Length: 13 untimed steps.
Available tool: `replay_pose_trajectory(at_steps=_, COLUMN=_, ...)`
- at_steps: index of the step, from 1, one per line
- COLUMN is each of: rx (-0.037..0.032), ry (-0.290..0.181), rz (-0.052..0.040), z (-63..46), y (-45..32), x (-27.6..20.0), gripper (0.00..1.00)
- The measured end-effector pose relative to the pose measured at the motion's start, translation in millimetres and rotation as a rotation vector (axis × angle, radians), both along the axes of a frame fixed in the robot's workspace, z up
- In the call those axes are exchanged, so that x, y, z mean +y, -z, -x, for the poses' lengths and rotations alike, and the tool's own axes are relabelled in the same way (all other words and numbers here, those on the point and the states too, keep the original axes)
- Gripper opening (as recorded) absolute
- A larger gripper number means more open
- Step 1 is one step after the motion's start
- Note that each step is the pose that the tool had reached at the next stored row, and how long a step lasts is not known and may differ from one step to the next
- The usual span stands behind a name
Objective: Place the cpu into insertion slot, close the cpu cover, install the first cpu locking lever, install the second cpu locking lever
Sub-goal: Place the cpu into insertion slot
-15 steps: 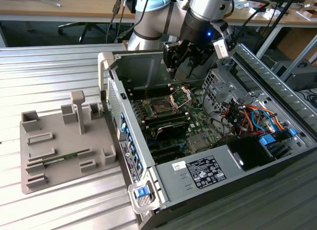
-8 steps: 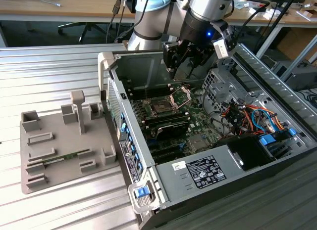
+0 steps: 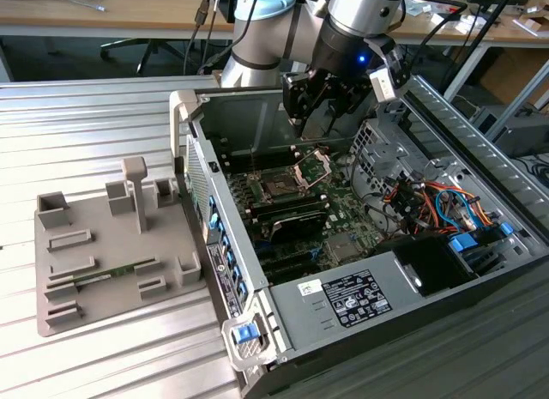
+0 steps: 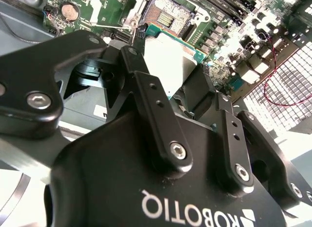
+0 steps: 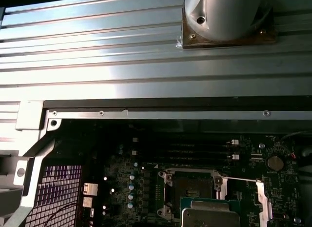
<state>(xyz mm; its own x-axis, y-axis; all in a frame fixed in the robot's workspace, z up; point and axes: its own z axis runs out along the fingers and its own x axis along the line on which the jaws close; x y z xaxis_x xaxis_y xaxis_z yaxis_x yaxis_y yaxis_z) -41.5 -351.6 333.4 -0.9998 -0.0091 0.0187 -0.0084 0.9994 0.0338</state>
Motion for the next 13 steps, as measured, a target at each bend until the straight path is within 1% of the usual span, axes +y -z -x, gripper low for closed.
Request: replay_pose_trajectory(at_steps=13, rx=0.0, ry=0.007, rz=0.0016, z=0.0, y=0.0, x=0.0, gripper=0.54)
